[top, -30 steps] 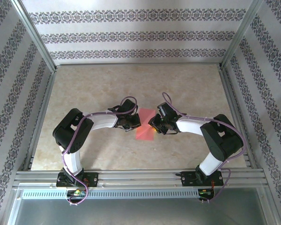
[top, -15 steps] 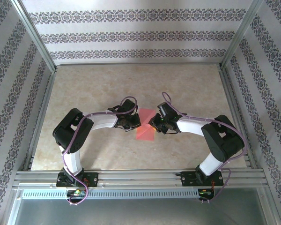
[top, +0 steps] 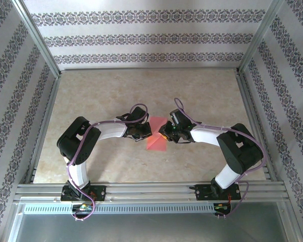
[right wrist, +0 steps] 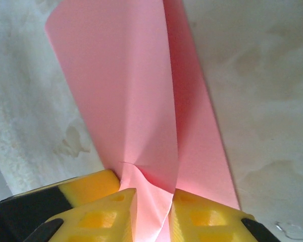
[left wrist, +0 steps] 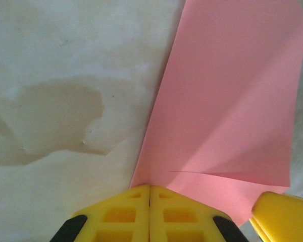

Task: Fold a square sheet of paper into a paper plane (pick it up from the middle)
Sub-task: Pick up the paper from the center of the table.

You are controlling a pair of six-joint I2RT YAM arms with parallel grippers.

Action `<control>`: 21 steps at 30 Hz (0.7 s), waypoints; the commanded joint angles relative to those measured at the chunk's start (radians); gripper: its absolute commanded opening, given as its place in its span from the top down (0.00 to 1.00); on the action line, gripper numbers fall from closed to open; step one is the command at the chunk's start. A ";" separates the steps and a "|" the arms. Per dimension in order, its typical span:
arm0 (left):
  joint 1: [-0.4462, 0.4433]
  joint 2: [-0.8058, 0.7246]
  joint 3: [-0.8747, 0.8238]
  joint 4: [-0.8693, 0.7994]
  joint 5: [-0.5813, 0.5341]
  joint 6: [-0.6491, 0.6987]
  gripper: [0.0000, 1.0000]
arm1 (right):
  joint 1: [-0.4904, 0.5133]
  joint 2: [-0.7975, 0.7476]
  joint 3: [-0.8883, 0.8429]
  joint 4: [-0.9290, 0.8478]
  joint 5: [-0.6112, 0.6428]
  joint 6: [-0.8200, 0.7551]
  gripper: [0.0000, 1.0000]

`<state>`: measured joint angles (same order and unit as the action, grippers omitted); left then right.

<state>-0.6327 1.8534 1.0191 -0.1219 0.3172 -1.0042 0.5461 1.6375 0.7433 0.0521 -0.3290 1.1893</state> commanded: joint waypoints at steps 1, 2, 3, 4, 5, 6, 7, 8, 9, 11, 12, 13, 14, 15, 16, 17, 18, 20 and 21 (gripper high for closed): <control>0.007 0.048 -0.031 -0.059 -0.012 -0.014 0.93 | 0.006 0.018 -0.001 0.031 -0.034 -0.025 0.76; 0.007 0.048 -0.030 -0.059 -0.012 -0.014 0.93 | 0.007 0.021 -0.002 0.031 -0.036 -0.026 0.76; 0.007 0.047 -0.028 -0.061 -0.011 -0.014 0.93 | 0.009 0.024 -0.004 0.032 -0.037 -0.028 0.76; 0.007 0.045 -0.029 -0.061 -0.013 -0.014 0.93 | 0.009 0.028 -0.005 0.032 -0.040 -0.029 0.76; 0.007 0.044 -0.028 -0.061 -0.013 -0.014 0.93 | 0.009 0.031 -0.007 0.033 -0.042 -0.030 0.77; 0.007 0.043 -0.029 -0.062 -0.013 -0.013 0.93 | 0.011 0.033 -0.009 0.035 -0.042 -0.031 0.77; 0.008 0.041 -0.028 -0.063 -0.013 -0.012 0.93 | 0.011 0.035 -0.009 0.037 -0.043 -0.032 0.77; 0.008 0.039 -0.027 -0.062 -0.010 -0.012 0.93 | 0.011 0.036 -0.010 0.041 -0.044 -0.034 0.77; 0.008 0.036 -0.026 -0.062 -0.008 -0.010 0.93 | 0.011 0.036 -0.012 0.047 -0.046 -0.037 0.78; 0.011 0.028 -0.019 -0.064 0.000 -0.006 0.92 | 0.011 0.035 -0.012 0.058 -0.047 -0.044 0.81; 0.014 0.022 -0.015 -0.063 0.008 -0.001 0.92 | 0.009 0.033 -0.012 0.063 -0.046 -0.049 0.83; 0.017 0.011 -0.009 -0.061 0.020 0.001 0.91 | 0.009 0.028 -0.012 0.067 -0.040 -0.057 0.86; 0.023 -0.001 -0.008 -0.057 0.036 0.002 0.90 | 0.009 0.024 -0.012 0.069 -0.036 -0.065 0.88; 0.033 -0.022 -0.005 -0.044 0.056 0.004 0.88 | 0.006 0.017 -0.012 0.069 -0.028 -0.073 0.90; 0.044 -0.047 -0.008 -0.034 0.074 0.005 0.86 | 0.003 0.008 -0.012 0.071 -0.022 -0.083 0.92; 0.057 -0.073 -0.008 -0.027 0.087 0.007 0.85 | -0.001 -0.001 -0.013 0.073 -0.017 -0.094 0.94; 0.073 -0.103 -0.010 -0.024 0.101 0.013 0.82 | -0.007 -0.014 -0.017 0.080 -0.014 -0.104 0.95; 0.106 -0.164 -0.016 -0.025 0.118 0.029 0.74 | -0.021 -0.046 -0.021 0.101 -0.017 -0.136 0.97; 0.126 -0.195 -0.026 -0.017 0.131 0.034 0.69 | -0.031 -0.065 -0.020 0.110 -0.026 -0.157 0.98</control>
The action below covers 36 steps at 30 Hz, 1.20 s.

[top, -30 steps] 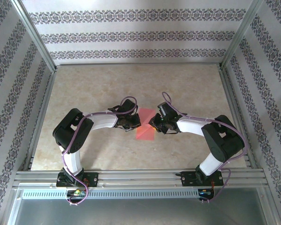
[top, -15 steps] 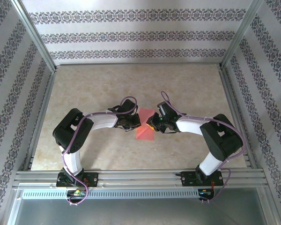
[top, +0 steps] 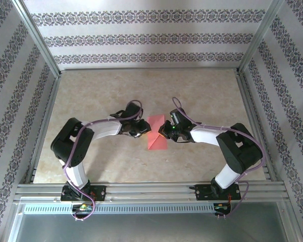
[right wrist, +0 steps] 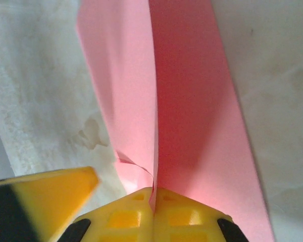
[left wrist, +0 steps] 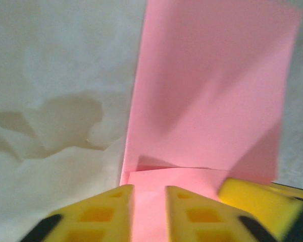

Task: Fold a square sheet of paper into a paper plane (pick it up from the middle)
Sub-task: Pick up the paper from the center of the table, then turn over the paper at the center of the table.

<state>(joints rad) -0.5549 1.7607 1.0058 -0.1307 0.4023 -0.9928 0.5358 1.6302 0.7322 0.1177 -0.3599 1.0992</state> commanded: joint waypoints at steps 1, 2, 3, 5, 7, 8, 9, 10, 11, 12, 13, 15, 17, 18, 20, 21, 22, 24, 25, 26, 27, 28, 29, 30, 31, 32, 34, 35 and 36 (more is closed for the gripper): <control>0.068 -0.133 -0.027 0.006 0.063 0.027 0.65 | -0.032 -0.078 -0.007 0.054 -0.010 -0.087 0.98; 0.085 -0.154 -0.042 0.021 0.082 0.028 0.60 | -0.043 -0.094 -0.004 0.065 -0.029 -0.104 0.98; 0.103 -0.179 -0.059 0.045 0.110 0.029 0.54 | -0.057 -0.111 0.002 0.079 -0.064 -0.123 0.98; 0.126 -0.214 -0.090 0.103 0.172 0.031 0.44 | -0.086 -0.134 0.007 0.112 -0.133 -0.137 0.98; 0.133 -0.245 -0.123 0.172 0.222 0.030 0.32 | -0.121 -0.151 0.009 0.161 -0.216 -0.128 0.98; 0.134 -0.257 -0.138 0.209 0.240 0.025 0.26 | -0.135 -0.156 0.009 0.179 -0.249 -0.119 0.98; 0.134 -0.271 -0.155 0.259 0.262 0.011 0.20 | -0.149 -0.161 0.011 0.198 -0.279 -0.106 0.98; 0.134 -0.281 -0.173 0.314 0.280 -0.010 0.15 | -0.160 -0.166 0.015 0.215 -0.311 -0.094 0.98; 0.133 -0.288 -0.192 0.361 0.296 -0.034 0.11 | -0.168 -0.168 0.017 0.236 -0.337 -0.083 0.98; 0.133 -0.293 -0.211 0.430 0.314 -0.067 0.07 | -0.173 -0.168 0.023 0.258 -0.364 -0.069 0.98; 0.131 -0.294 -0.231 0.508 0.333 -0.103 0.01 | -0.175 -0.170 0.029 0.275 -0.383 -0.058 0.98; 0.123 -0.286 -0.260 0.637 0.363 -0.164 0.00 | -0.177 -0.165 0.041 0.303 -0.416 -0.034 0.98; 0.113 -0.272 -0.263 0.683 0.371 -0.196 0.00 | -0.178 -0.158 0.044 0.348 -0.439 0.002 0.98; 0.106 -0.266 -0.257 0.676 0.371 -0.197 0.00 | -0.180 -0.151 0.044 0.377 -0.453 0.025 0.98; 0.093 -0.251 -0.243 0.653 0.364 -0.188 0.00 | -0.180 -0.134 0.043 0.434 -0.478 0.069 0.97; 0.085 -0.241 -0.234 0.643 0.362 -0.182 0.00 | -0.180 -0.125 0.042 0.463 -0.489 0.093 0.96; 0.082 -0.233 -0.227 0.638 0.364 -0.182 0.00 | -0.180 -0.118 0.041 0.485 -0.497 0.108 0.96; 0.079 -0.222 -0.216 0.652 0.375 -0.188 0.03 | -0.180 -0.109 0.040 0.495 -0.503 0.117 0.96; 0.078 -0.218 -0.212 0.663 0.382 -0.193 0.06 | -0.181 -0.106 0.039 0.499 -0.509 0.118 0.95; 0.079 -0.215 -0.211 0.669 0.386 -0.197 0.09 | -0.181 -0.103 0.039 0.499 -0.513 0.119 0.95; 0.078 -0.215 -0.209 0.675 0.387 -0.201 0.11 | -0.181 -0.100 0.037 0.500 -0.517 0.119 0.95; 0.079 -0.216 -0.208 0.681 0.388 -0.203 0.15 | -0.183 -0.096 0.036 0.502 -0.522 0.120 0.95; 0.079 -0.217 -0.208 0.682 0.388 -0.204 0.18 | -0.184 -0.092 0.035 0.503 -0.525 0.120 0.95; 0.079 -0.220 -0.210 0.683 0.385 -0.201 0.22 | -0.186 -0.088 0.032 0.506 -0.528 0.121 0.94; 0.080 -0.222 -0.211 0.682 0.382 -0.202 0.27 | -0.189 -0.084 0.029 0.510 -0.530 0.122 0.94; 0.080 -0.224 -0.211 0.678 0.378 -0.202 0.31 | -0.190 -0.080 0.027 0.513 -0.533 0.122 0.94; 0.080 -0.224 -0.214 0.678 0.370 -0.205 0.40 | -0.193 -0.072 0.023 0.517 -0.535 0.122 0.93; 0.081 -0.223 -0.213 0.677 0.368 -0.207 0.44 | -0.194 -0.067 0.022 0.519 -0.538 0.123 0.93; 0.080 -0.222 -0.213 0.677 0.366 -0.206 0.47 | -0.195 -0.062 0.021 0.521 -0.539 0.122 0.93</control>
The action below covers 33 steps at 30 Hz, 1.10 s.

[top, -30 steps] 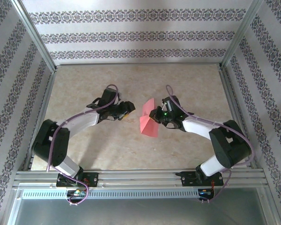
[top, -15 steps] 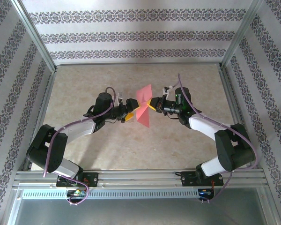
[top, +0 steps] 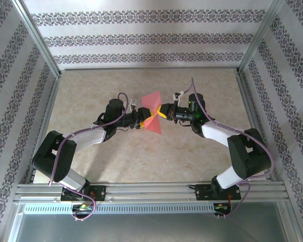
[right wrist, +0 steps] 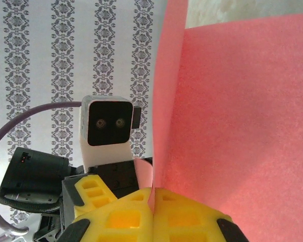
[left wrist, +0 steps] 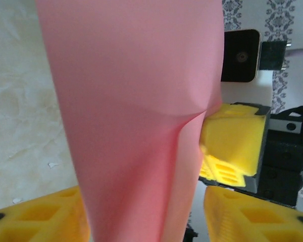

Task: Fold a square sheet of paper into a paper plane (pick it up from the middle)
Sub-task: Turn over the paper at the center of the table.

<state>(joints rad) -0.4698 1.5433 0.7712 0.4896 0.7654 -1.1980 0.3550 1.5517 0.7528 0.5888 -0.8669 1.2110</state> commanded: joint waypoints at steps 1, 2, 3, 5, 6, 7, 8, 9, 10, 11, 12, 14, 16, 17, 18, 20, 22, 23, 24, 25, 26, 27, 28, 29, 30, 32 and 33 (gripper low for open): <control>-0.003 -0.002 0.022 0.058 0.001 -0.004 0.51 | -0.014 0.021 -0.001 0.052 -0.032 0.011 0.93; -0.002 0.001 0.021 0.058 0.001 -0.007 0.55 | -0.016 0.025 -0.002 0.055 -0.032 0.012 0.93; -0.001 0.001 0.021 0.057 0.000 -0.009 0.57 | -0.016 0.028 -0.004 0.055 -0.032 0.011 0.92; 0.004 0.003 0.019 0.053 -0.004 -0.010 0.65 | -0.020 0.030 -0.009 0.055 -0.029 0.009 0.91; 0.006 0.003 0.017 0.050 -0.005 -0.008 0.68 | -0.023 0.031 -0.012 0.053 -0.027 0.006 0.89; 0.009 0.003 0.015 0.044 -0.009 -0.007 0.72 | -0.026 0.030 -0.016 0.052 -0.024 0.002 0.87; 0.012 0.003 0.013 0.034 -0.012 -0.003 0.77 | -0.032 0.029 -0.021 0.048 -0.019 -0.003 0.84; 0.013 0.003 0.014 0.025 -0.016 0.003 0.82 | -0.038 0.026 -0.025 0.040 -0.015 -0.009 0.81; 0.014 0.003 0.016 0.008 -0.020 0.013 0.86 | -0.046 0.023 -0.030 0.031 -0.010 -0.018 0.77; 0.016 0.001 0.017 -0.016 -0.030 0.027 0.88 | -0.054 0.018 -0.034 0.017 -0.003 -0.028 0.73; 0.017 -0.002 0.017 -0.037 -0.038 0.040 0.89 | -0.062 0.011 -0.039 -0.001 0.005 -0.039 0.70; 0.026 -0.012 0.024 -0.110 -0.057 0.078 0.90 | -0.086 -0.008 -0.050 -0.063 0.034 -0.080 0.64; 0.035 -0.027 0.039 -0.217 -0.085 0.137 0.90 | -0.113 -0.035 -0.059 -0.141 0.068 -0.129 0.60; 0.041 -0.041 0.057 -0.300 -0.109 0.183 0.91 | -0.129 -0.051 -0.066 -0.180 0.089 -0.159 0.57; 0.045 -0.051 0.080 -0.388 -0.135 0.233 0.91 | -0.143 -0.070 -0.071 -0.211 0.109 -0.185 0.56; 0.046 -0.070 0.156 -0.635 -0.243 0.378 0.91 | -0.167 -0.120 -0.071 -0.314 0.167 -0.261 0.55; 0.045 -0.073 0.237 -0.843 -0.368 0.491 0.91 | -0.177 -0.180 -0.057 -0.442 0.254 -0.348 0.49; 0.044 -0.070 0.278 -0.945 -0.439 0.543 0.91 | -0.176 -0.211 -0.042 -0.516 0.314 -0.400 0.47; 0.043 -0.066 0.309 -1.014 -0.499 0.576 0.90 | -0.176 -0.239 -0.032 -0.572 0.359 -0.438 0.45; 0.041 -0.060 0.344 -1.087 -0.567 0.612 0.90 | -0.176 -0.270 -0.021 -0.619 0.407 -0.473 0.40; 0.038 -0.048 0.381 -1.155 -0.633 0.640 0.90 | -0.175 -0.299 -0.010 -0.669 0.460 -0.505 0.36; 0.036 -0.037 0.414 -1.209 -0.687 0.663 0.90 | -0.174 -0.322 -0.003 -0.702 0.498 -0.528 0.33; 0.030 -0.020 0.453 -1.268 -0.755 0.688 0.90 | -0.174 -0.346 0.006 -0.736 0.534 -0.549 0.29; 0.021 0.002 0.495 -1.327 -0.827 0.709 0.91 | -0.173 -0.370 0.013 -0.765 0.567 -0.563 0.27; 0.014 0.024 0.532 -1.376 -0.890 0.723 0.92 | -0.172 -0.389 0.017 -0.779 0.589 -0.573 0.25; -0.013 0.083 0.611 -1.478 -1.035 0.741 0.92 | -0.170 -0.429 0.017 -0.799 0.626 -0.581 0.23; -0.026 0.110 0.638 -1.512 -1.096 0.744 0.92 | -0.170 -0.442 0.017 -0.805 0.636 -0.582 0.22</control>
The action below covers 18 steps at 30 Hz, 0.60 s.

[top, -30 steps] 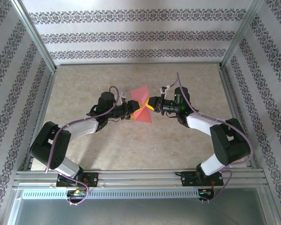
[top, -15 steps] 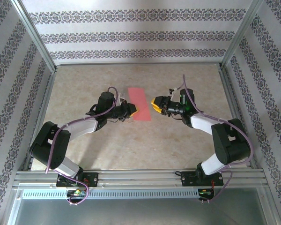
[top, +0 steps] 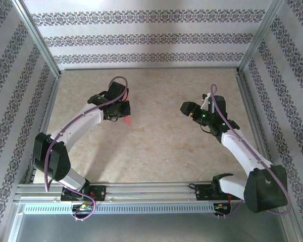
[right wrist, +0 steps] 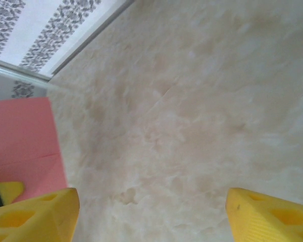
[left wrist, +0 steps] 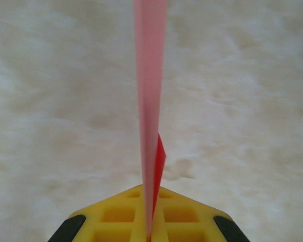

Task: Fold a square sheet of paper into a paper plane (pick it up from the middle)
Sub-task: Turn over the paper at the center of the table.

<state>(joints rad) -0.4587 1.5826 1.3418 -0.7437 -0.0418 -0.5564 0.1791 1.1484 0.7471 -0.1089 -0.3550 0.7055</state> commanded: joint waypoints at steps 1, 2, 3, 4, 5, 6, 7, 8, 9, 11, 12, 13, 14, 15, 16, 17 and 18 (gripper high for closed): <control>-0.054 0.103 0.096 -0.314 -0.348 0.104 0.92 | 0.007 -0.053 0.022 -0.113 0.133 -0.077 0.22; -0.073 0.138 0.120 -0.348 -0.400 0.094 0.92 | 0.009 -0.062 0.019 -0.118 0.140 -0.074 0.22; -0.089 0.171 0.142 -0.374 -0.439 0.084 0.92 | 0.011 -0.069 0.017 -0.119 0.144 -0.072 0.21; -0.108 0.208 0.166 -0.403 -0.468 0.071 0.92 | 0.011 -0.073 0.014 -0.121 0.148 -0.068 0.21; -0.126 0.248 0.188 -0.430 -0.501 0.055 0.92 | 0.012 -0.077 0.010 -0.121 0.151 -0.065 0.21; -0.142 0.282 0.209 -0.455 -0.527 0.038 0.93 | 0.011 -0.079 0.006 -0.121 0.154 -0.062 0.21; -0.158 0.323 0.232 -0.479 -0.547 0.022 0.93 | 0.013 -0.081 0.002 -0.120 0.157 -0.058 0.21; -0.173 0.361 0.252 -0.499 -0.564 0.006 0.93 | 0.011 -0.082 -0.002 -0.120 0.158 -0.055 0.21; -0.188 0.394 0.269 -0.505 -0.565 0.005 0.93 | 0.012 -0.084 -0.006 -0.120 0.159 -0.054 0.21; -0.220 0.469 0.306 -0.514 -0.566 0.021 0.92 | 0.013 -0.084 -0.011 -0.119 0.157 -0.049 0.21; -0.232 0.502 0.325 -0.525 -0.568 0.016 0.92 | 0.013 -0.085 -0.012 -0.119 0.157 -0.048 0.21; -0.241 0.538 0.346 -0.534 -0.558 0.009 0.90 | 0.013 -0.085 -0.014 -0.120 0.158 -0.046 0.21; -0.249 0.567 0.364 -0.532 -0.532 0.007 0.88 | 0.012 -0.084 -0.016 -0.119 0.160 -0.043 0.21; -0.254 0.586 0.373 -0.523 -0.507 0.007 0.85 | 0.012 -0.084 -0.018 -0.119 0.162 -0.041 0.21; -0.259 0.599 0.378 -0.508 -0.474 0.006 0.81 | 0.012 -0.083 -0.021 -0.119 0.163 -0.036 0.21; -0.261 0.605 0.379 -0.487 -0.425 0.007 0.75 | 0.012 -0.081 -0.024 -0.118 0.165 -0.030 0.21; -0.261 0.600 0.376 -0.463 -0.383 0.008 0.68 | 0.012 -0.079 -0.027 -0.116 0.164 -0.024 0.21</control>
<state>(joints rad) -0.7113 2.1868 1.6875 -1.1812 -0.4969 -0.5373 0.1810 1.0813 0.7403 -0.2146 -0.2180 0.6739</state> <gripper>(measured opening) 0.289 0.793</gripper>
